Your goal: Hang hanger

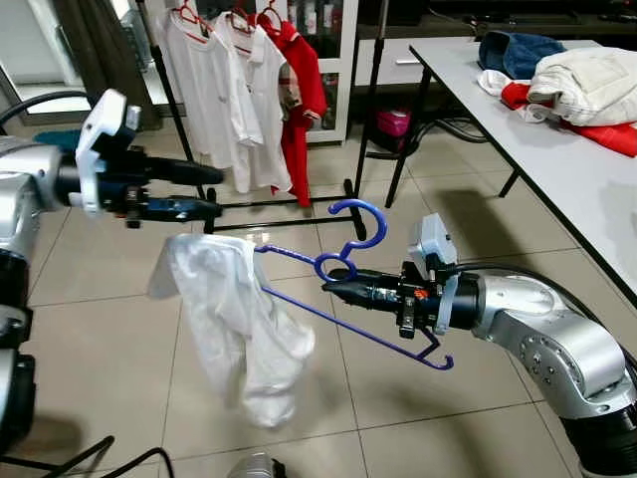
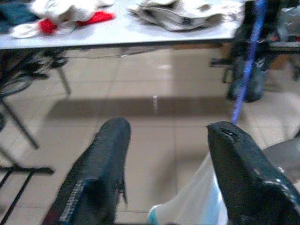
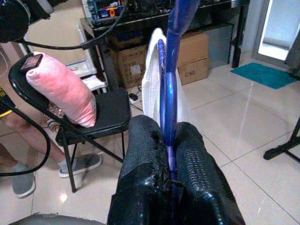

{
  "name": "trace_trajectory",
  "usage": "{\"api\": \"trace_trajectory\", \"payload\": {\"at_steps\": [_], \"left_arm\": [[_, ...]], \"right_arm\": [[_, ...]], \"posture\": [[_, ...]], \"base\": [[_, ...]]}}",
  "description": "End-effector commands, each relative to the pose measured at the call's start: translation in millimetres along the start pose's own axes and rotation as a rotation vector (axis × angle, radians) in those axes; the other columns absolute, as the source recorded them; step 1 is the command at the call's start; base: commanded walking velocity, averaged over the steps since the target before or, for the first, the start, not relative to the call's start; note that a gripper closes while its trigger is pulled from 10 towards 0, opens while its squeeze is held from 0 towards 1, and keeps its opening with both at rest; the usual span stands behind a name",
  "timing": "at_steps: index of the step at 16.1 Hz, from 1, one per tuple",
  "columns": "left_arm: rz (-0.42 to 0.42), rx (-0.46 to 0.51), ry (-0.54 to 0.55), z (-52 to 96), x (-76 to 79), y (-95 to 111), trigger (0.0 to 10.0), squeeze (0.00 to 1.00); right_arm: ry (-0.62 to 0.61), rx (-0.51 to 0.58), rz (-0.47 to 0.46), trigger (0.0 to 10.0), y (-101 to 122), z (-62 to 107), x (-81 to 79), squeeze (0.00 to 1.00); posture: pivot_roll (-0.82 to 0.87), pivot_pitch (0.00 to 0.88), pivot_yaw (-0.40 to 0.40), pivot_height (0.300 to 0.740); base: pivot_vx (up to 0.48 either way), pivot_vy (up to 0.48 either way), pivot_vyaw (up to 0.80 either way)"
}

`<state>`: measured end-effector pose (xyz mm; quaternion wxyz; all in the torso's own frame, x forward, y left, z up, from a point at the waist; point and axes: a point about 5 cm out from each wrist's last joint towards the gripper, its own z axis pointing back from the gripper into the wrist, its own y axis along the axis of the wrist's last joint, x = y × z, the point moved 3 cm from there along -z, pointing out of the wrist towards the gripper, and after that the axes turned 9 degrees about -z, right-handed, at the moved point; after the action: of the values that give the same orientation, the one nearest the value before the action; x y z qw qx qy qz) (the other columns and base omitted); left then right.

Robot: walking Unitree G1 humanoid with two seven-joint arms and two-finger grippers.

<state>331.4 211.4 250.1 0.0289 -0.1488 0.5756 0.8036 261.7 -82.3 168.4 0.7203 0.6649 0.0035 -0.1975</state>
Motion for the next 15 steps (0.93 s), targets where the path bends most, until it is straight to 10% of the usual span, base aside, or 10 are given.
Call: {"api": "trace_trajectory", "payload": {"at_steps": [1, 2, 11, 12, 13, 15], "left_arm": [[0.0, -0.034, -0.061, -8.1, 7.3, -5, 10.0, 0.45], [0.009, -0.037, -0.076, -10.1, 9.7, -7, 10.0, 0.0], [0.04, -0.191, -0.138, -4.3, 23.8, -35, 10.0, 0.0], [0.042, -0.199, -0.139, -3.5, 23.9, -36, 9.1, 0.0], [0.045, -0.214, -0.143, -2.1, 25.0, -39, 4.4, 0.0], [0.044, -0.242, -0.155, -1.8, 26.2, -45, 0.0, 0.0]], "right_arm": [[0.029, 0.016, 0.046, 10.0, 10, -4.1, -2.6, 0.0], [0.031, 0.016, 0.049, 10.0, 10, -4.5, -2.5, 0.0], [0.083, 0.003, 0.082, 10.0, 10, -9.1, -4.6, 0.0], [0.087, 0.002, 0.083, 10.0, 10, -9.3, -4.8, 0.0], [0.096, 0.001, 0.084, 10.0, 10, -10.0, -5.5, 0.0], [0.108, 0.0, 0.088, 10.0, 11, -11.1, -6.4, 0.0]], "posture": [[-0.04, 0.0, 0.072, 0.74], [-0.04, 0.0, 0.069, 0.74], [-0.03, 0.0, 0.058, 0.74], [-0.03, 0.0, 0.057, 0.74], [-0.03, 0.0, 0.06, 0.74], [-0.03, 0.0, 0.066, 0.74]], "base": [[0.0, 0.0, 0.0], [0.0, 0.0, 0.0], [0.0, 0.0, 0.0], [0.0, 0.0, 0.0], [0.0, 0.0, 0.0], [0.0, 0.0, 0.0]]}}
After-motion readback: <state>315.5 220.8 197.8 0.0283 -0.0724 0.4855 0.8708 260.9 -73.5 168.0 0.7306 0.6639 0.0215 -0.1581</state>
